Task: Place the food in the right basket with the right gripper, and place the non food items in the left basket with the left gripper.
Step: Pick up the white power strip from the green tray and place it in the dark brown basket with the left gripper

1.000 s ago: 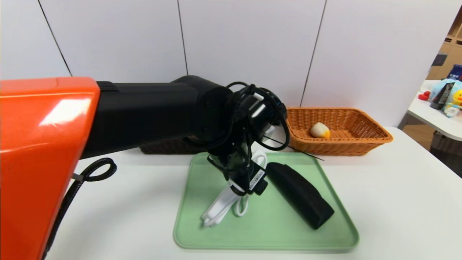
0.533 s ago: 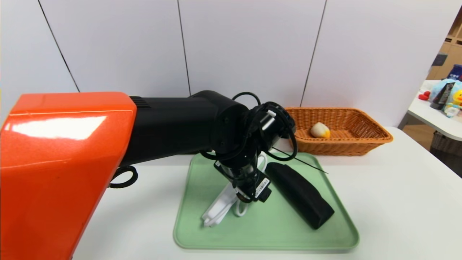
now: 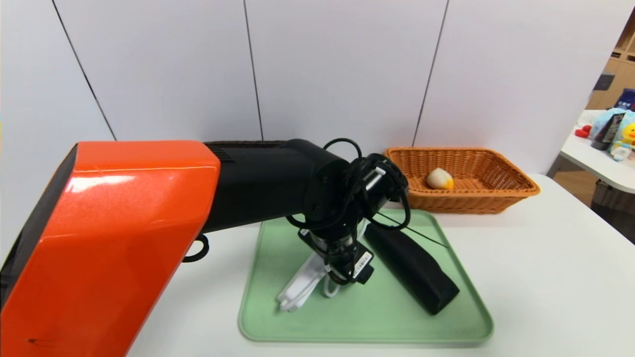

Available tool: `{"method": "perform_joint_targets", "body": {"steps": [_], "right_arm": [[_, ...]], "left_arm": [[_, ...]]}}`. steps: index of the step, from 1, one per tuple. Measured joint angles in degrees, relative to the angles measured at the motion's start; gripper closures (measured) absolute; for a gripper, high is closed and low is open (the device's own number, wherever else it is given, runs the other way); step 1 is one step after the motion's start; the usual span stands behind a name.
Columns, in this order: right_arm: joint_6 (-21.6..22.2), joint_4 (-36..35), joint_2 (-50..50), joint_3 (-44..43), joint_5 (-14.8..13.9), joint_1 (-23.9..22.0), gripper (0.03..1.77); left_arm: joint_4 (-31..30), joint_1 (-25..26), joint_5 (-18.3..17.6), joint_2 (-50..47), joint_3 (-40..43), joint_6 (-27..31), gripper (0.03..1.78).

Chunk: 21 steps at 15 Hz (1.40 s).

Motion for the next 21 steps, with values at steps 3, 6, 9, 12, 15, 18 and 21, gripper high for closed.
{"method": "perform_joint_targets", "body": {"steps": [3, 6, 9, 12, 15, 18, 21], "right_arm": [[-0.05, 0.00, -0.39, 0.37, 0.00, 0.02, 0.11], [-0.05, 0.00, -0.55, 0.91, -0.02, 0.07, 0.11], [-0.17, 0.02, -0.85, 1.55, 0.00, 0.10, 0.11], [-0.66, 0.02, -1.24, 2.11, -0.02, 0.10, 0.10], [-1.07, 0.00, -1.93, 2.60, 0.00, 0.05, 0.11], [-1.05, -0.06, -2.23, 2.79, 0.00, 0.07, 0.11], [-1.07, -0.09, -2.26, 2.82, 0.00, 0.10, 0.10]], "left_arm": [[0.00, 0.55, 0.13, 0.72, -0.02, 0.00, 0.12], [0.00, 1.99, 0.15, 1.11, -0.05, -0.05, 0.12], [-1.08, 2.34, 0.11, 1.49, -0.05, -0.06, 0.12], [-2.40, 2.35, 0.04, 1.94, -0.05, 0.00, 0.12], [-2.49, 2.18, 0.09, 2.18, -0.06, -0.02, 0.12], [-2.27, 2.24, 0.04, 2.35, -0.06, -0.09, 0.12], [-1.77, 2.27, -0.07, 2.40, -0.06, -0.11, 0.12]]}}
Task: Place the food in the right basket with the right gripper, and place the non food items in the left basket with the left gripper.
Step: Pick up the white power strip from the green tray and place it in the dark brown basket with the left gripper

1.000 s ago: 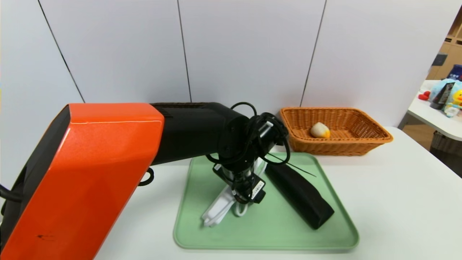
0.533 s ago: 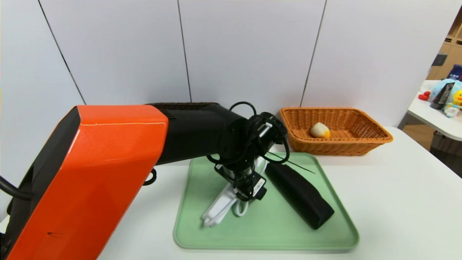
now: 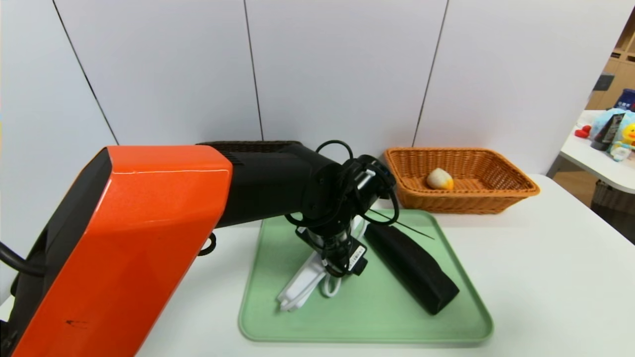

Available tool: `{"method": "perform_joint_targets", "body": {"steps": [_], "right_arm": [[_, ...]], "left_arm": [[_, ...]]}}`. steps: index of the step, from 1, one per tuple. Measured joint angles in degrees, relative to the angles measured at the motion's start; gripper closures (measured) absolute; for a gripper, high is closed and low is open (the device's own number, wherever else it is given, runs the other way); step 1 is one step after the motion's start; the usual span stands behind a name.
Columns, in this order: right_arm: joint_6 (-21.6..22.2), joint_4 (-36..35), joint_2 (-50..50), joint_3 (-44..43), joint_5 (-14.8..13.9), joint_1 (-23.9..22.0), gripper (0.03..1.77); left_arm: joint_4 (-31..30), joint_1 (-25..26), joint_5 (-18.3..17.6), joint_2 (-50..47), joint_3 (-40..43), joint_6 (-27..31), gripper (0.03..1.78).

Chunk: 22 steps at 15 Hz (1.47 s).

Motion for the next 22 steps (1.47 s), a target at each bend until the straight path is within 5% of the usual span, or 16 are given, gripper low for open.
{"method": "perform_joint_targets", "body": {"steps": [2, 8, 22], "right_arm": [[0.02, 0.00, -0.04, 0.06, 0.00, 0.00, 0.10], [0.05, -0.07, 0.00, 0.41, 0.04, 0.00, 0.10], [0.05, -0.07, -0.01, 1.08, 0.12, 0.00, 0.10]], "left_arm": [[1.05, -0.02, -0.09, -0.02, 0.01, -0.17, 0.21], [1.40, 0.05, -0.30, 0.13, 0.04, -0.85, 0.97], [4.49, -0.11, -0.17, -4.00, 0.04, -0.02, 1.01]]}}
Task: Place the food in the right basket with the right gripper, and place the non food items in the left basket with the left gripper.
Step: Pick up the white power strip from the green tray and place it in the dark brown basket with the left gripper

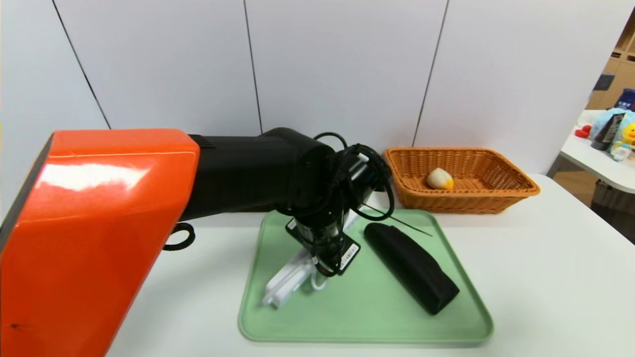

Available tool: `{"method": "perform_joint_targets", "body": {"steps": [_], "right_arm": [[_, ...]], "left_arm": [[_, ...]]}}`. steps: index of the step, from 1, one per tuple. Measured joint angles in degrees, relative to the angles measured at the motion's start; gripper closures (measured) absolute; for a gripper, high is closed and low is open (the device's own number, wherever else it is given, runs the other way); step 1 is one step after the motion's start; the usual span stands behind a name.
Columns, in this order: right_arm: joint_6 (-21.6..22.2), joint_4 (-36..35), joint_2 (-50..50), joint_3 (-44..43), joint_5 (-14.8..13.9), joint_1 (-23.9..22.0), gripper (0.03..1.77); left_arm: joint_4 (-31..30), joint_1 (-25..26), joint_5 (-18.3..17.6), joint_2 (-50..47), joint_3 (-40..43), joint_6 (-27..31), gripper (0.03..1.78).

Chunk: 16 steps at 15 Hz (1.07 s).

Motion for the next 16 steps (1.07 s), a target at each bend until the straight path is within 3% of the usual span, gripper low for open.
{"method": "perform_joint_targets", "body": {"steps": [9, 13, 16], "right_arm": [[0.00, -0.01, -0.18, 0.60, -0.12, -0.02, 0.10], [0.11, -0.09, -0.49, 0.63, 0.00, -0.07, 0.10], [0.20, -0.26, -0.55, 1.45, 0.11, -0.05, 0.10]], "left_arm": [[-3.24, 1.40, -0.09, -9.48, -0.02, -1.46, 1.01], [-10.06, 9.34, -0.61, -14.25, -0.04, -1.16, 1.01], [-18.27, 15.63, -3.39, -14.95, -0.30, -3.75, 1.01]]}}
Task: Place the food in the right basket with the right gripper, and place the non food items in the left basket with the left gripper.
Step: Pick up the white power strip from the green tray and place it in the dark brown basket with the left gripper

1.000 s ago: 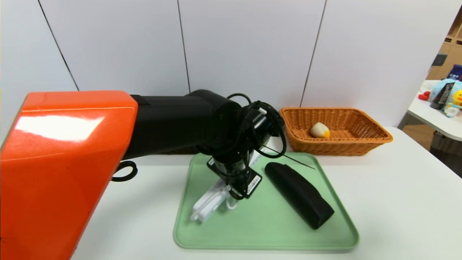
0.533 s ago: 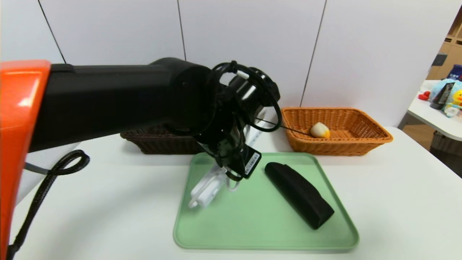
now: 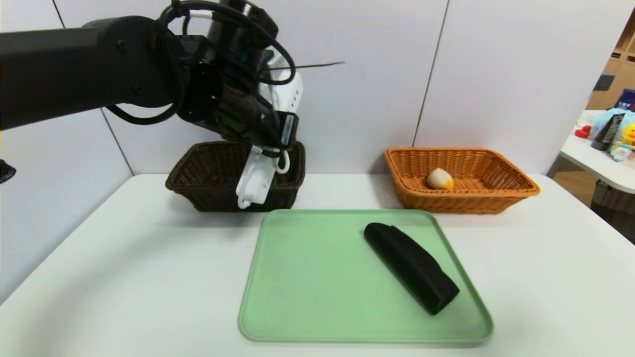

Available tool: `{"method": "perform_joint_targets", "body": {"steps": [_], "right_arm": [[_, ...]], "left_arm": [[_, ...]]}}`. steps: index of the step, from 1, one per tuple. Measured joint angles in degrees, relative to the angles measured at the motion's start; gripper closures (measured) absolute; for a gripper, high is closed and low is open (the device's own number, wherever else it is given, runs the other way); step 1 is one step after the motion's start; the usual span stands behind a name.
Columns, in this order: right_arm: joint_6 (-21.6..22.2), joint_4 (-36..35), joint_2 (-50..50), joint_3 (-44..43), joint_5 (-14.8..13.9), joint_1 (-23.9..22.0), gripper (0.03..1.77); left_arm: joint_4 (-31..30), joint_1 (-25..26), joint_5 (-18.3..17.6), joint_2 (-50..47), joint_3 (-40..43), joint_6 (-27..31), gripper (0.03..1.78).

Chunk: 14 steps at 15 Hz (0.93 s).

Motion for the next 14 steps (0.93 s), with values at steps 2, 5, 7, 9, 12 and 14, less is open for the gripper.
{"method": "perform_joint_targets", "body": {"steps": [2, 5, 7, 9, 12, 14], "right_arm": [[0.06, -0.11, -0.05, 0.78, 0.07, 0.00, 0.10], [0.09, -0.07, -0.57, 2.10, 0.07, -0.06, 0.10], [0.06, 0.02, -0.88, 2.38, 0.05, -0.06, 0.10], [0.11, 0.04, -1.10, 2.60, -0.01, -0.06, 0.10], [0.06, 0.00, -1.32, 3.51, 0.00, -0.06, 0.10], [-0.02, 0.02, -1.54, 3.73, -0.06, -0.11, 0.10]], "left_arm": [[-6.21, 3.72, -0.39, 1.38, -0.26, -4.99, 1.01], [-13.48, 8.73, -0.59, 4.34, -0.46, -12.46, 1.01], [-18.66, 11.06, -0.56, 6.88, -0.48, -18.71, 1.01], [-22.69, 12.85, -0.69, 8.78, -0.50, -26.40, 1.01], [-23.32, 14.12, -3.47, 9.70, -0.50, -40.33, 1.01], [-22.05, 15.76, -8.22, 9.61, -0.52, -48.79, 1.01]]}}
